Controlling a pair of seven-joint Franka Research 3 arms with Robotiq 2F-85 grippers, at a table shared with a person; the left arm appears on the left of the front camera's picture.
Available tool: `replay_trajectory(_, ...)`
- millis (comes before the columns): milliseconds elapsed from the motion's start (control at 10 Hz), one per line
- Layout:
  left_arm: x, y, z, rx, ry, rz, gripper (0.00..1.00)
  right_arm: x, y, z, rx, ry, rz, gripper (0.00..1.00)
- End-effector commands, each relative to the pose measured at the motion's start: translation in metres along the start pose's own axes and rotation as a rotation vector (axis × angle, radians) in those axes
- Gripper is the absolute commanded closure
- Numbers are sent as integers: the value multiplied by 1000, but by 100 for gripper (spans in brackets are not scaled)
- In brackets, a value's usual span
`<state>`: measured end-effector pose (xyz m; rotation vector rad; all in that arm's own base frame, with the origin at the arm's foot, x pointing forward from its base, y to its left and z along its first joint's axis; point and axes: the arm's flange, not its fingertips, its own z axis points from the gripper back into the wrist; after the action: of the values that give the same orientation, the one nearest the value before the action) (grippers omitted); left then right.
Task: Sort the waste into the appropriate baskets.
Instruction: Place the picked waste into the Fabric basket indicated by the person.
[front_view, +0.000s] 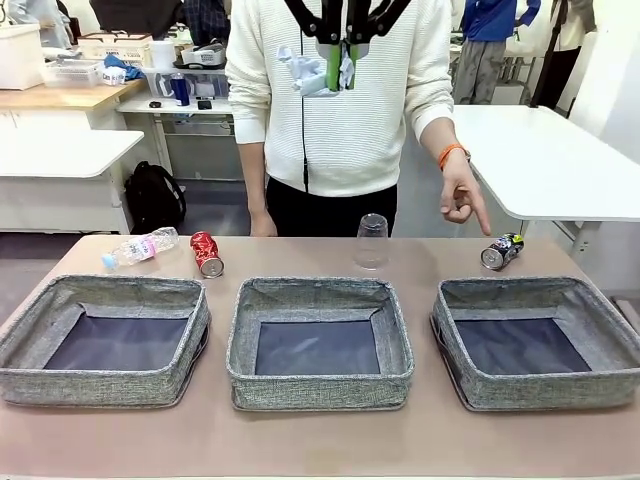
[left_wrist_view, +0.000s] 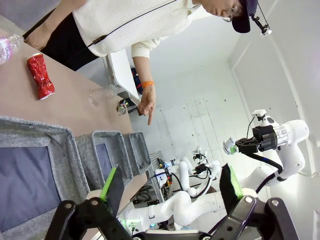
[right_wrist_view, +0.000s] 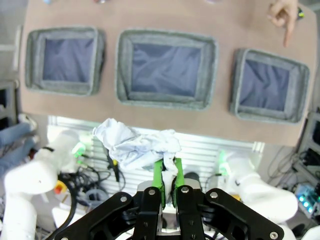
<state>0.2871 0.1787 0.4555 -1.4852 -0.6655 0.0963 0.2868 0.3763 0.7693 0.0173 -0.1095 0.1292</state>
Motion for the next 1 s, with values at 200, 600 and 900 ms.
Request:
replay_trajectory(200, 0, -2, -2, -19, -10, -22, 0, -2, -1, -3, -7, -9, -3, 92)
replay_trajectory(600, 0, -2, -2, -19, -10, -22, 0, 1, -44, -20, -9, 76, 101, 92)
replay_trajectory(900, 0, -2, -2, -19, -10, -22, 0, -7, -137, -89, -25, 127, 75, 92)
